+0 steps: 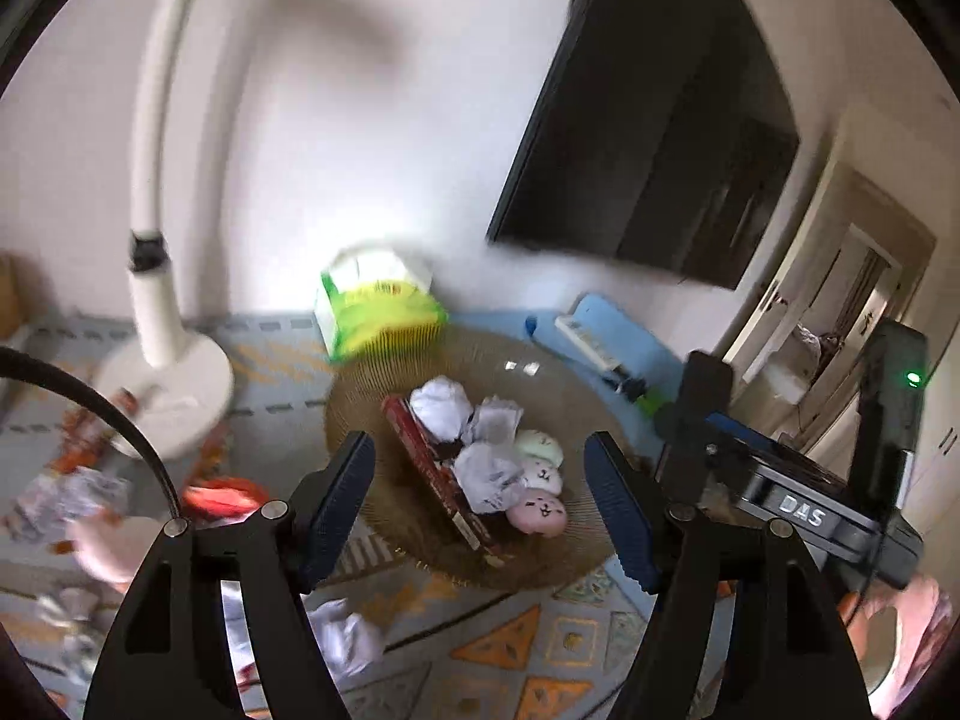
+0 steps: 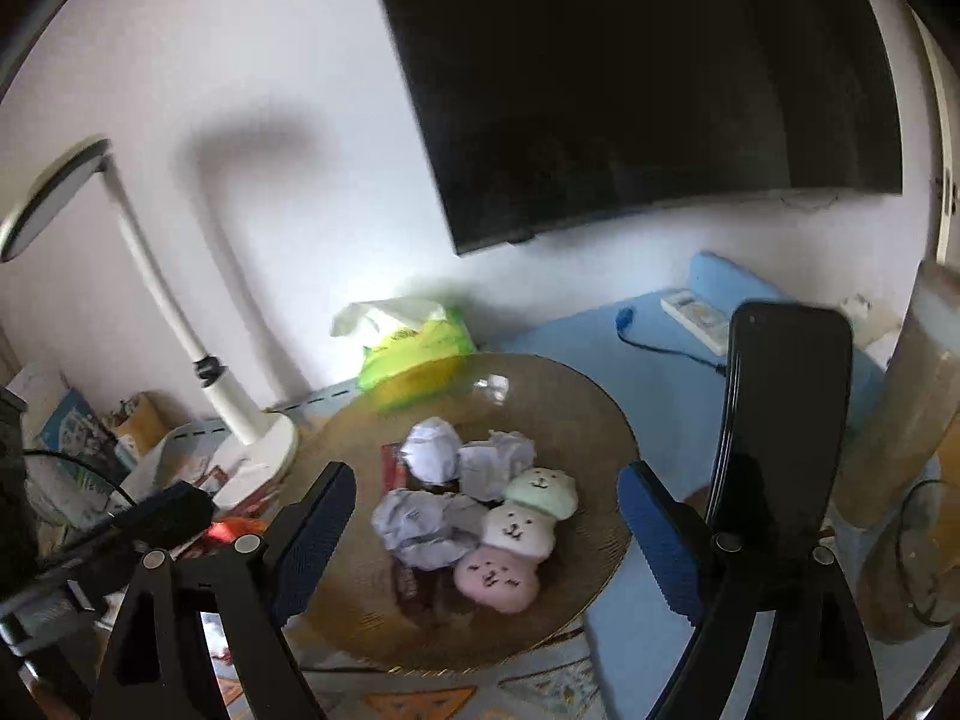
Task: Organize objects
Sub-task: 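Open both grippers to drop plush toy and cloth into the bowl, then grasp plaid bow with left gripper while right gripper grasps paper ball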
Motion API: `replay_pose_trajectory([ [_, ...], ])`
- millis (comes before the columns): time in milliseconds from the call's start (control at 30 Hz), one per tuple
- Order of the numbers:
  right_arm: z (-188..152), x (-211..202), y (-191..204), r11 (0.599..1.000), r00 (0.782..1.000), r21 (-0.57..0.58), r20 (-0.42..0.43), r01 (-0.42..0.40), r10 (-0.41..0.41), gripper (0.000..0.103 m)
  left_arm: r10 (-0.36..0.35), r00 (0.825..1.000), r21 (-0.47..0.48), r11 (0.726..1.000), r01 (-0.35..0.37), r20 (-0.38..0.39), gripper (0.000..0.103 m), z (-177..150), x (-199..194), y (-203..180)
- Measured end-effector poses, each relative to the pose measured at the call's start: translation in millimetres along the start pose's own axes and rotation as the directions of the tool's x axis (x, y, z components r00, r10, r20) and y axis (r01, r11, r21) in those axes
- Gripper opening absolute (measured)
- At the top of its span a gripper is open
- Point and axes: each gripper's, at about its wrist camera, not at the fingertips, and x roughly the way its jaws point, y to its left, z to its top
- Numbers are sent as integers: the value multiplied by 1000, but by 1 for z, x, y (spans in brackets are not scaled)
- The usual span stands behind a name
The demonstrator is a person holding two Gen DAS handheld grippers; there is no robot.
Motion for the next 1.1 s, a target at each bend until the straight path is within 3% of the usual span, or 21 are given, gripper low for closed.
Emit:
replay_pose_trajectory([
  [133, 3, -34, 22, 999, 998, -15, 44, -44, 45, 90, 28, 997, 38, 999, -30, 65, 78, -1, -61, 3],
  [200, 4, -52, 35, 998, 995, -28, 73, -63, 65, 100, 51, 994, 36, 998, -54, 92, 87, -5, -94, 13],
  [267, 1, -65, 48, 996, 992, -46, 94, -74, 79, 103, 95, 985, 8, 995, -97, 145, 98, -12, -127, 30],
  [333, -5, -73, 64, 994, 991, -76, 100, -83, 90, 103, 143, 973, -12, 990, -143, 183, 103, -21, -150, 45],
  [533, -46, -50, 112, 977, 991, -165, -20, -135, 134, 103, 317, 938, -128, 945, -300, 143, 103, -58, -181, 123],
  [700, -89, -16, 140, 959, 985, -236, -110, -155, 132, 103, 363, 932, -231, 906, -354, -3, 103, -98, -161, 190],
  [833, -128, 15, 155, 929, 991, -350, -91, -121, 94, 103, 281, 941, -249, 913, -323, -191, 103, -124, -110, 227],
  [933, -146, 45, 156, 921, 989, -377, -140, -101, 51, 103, 240, 927, -285, 902, -323, -289, 102, -133, -71, 245],
  [967, -148, 49, 155, 923, 986, -368, -156, -114, 60, 103, 255, 921, -276, 900, -337, -294, 102, -134, -65, 245],
  [1100, -146, 54, 149, 929, 979, -338, -177, -155, 99, 103, 390, 863, -135, 883, -449, -321, 102, -126, -31, 238],
])
